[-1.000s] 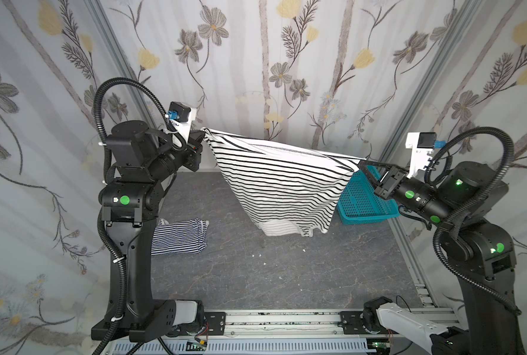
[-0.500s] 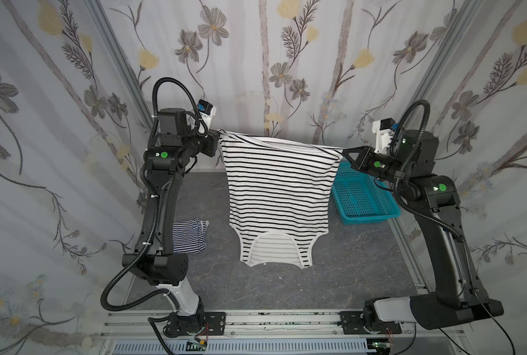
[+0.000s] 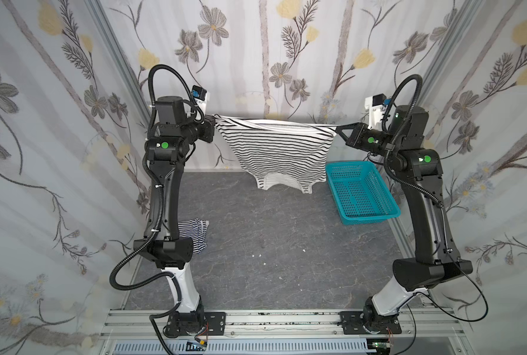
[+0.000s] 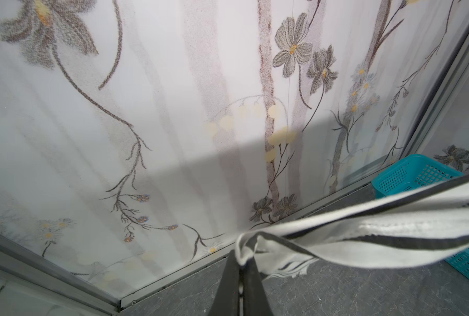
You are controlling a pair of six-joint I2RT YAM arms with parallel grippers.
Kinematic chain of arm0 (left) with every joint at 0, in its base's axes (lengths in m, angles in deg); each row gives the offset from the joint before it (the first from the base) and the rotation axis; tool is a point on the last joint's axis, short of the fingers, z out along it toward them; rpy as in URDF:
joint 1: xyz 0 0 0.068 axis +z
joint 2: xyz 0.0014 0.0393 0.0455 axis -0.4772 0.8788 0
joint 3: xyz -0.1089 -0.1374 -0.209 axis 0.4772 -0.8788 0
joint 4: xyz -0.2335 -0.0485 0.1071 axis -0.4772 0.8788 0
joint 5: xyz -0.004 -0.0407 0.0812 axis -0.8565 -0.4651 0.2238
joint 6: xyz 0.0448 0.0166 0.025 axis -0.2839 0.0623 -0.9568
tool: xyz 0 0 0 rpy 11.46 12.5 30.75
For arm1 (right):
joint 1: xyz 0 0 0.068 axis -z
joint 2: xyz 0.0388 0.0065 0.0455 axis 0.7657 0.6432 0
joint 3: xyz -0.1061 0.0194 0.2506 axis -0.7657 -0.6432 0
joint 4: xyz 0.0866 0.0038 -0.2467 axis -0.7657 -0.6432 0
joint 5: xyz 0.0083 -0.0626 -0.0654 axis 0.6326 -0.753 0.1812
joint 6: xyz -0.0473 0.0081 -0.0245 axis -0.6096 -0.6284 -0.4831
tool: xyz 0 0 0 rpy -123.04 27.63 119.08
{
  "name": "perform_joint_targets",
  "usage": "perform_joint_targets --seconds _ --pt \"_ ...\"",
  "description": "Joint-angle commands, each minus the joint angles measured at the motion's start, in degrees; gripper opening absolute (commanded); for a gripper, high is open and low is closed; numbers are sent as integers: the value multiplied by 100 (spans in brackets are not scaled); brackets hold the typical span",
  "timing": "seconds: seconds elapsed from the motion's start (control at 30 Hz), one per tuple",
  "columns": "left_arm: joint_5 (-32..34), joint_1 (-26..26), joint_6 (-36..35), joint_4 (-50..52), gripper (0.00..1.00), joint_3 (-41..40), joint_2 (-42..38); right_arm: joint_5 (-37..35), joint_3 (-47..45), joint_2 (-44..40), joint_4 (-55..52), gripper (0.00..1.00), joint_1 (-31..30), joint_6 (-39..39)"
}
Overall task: Fold and stack tank tops
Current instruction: Smooth out the tank top at the center of the table.
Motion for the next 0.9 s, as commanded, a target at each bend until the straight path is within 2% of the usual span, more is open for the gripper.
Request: perform_joint_targets --seconds 0.0,0.13,0.2,0.27,0.4,0.6,0.87 --pt "-58 88 -97 -124 0 -623 -147 -38 -639 -141 248 0 3 -106" --pt "-469 230 -337 -169 0 -2167 -531 -32 -2609 -694 763 0 12 -177" --pt "-650 308 -569 -304 0 -3293 -980 34 -4103 -1378 1594 0 5 42" --pt "-680 306 -932 -482 0 -4460 -1528 95 -5168 -1924 2114 0 12 198" --pt "-551 309 -1586 -597 0 -6250 -2483 283 -6615 -2571 2516 0 -81 470" --pt "-349 259 -2201 -571 0 -7920 -3129 227 -8036 -3092 2696 0 -377 648" --pt "199 -49 -2796 -478 0 -9249 -3449 -35 -9352 -3362 2989 0 -985 1006"
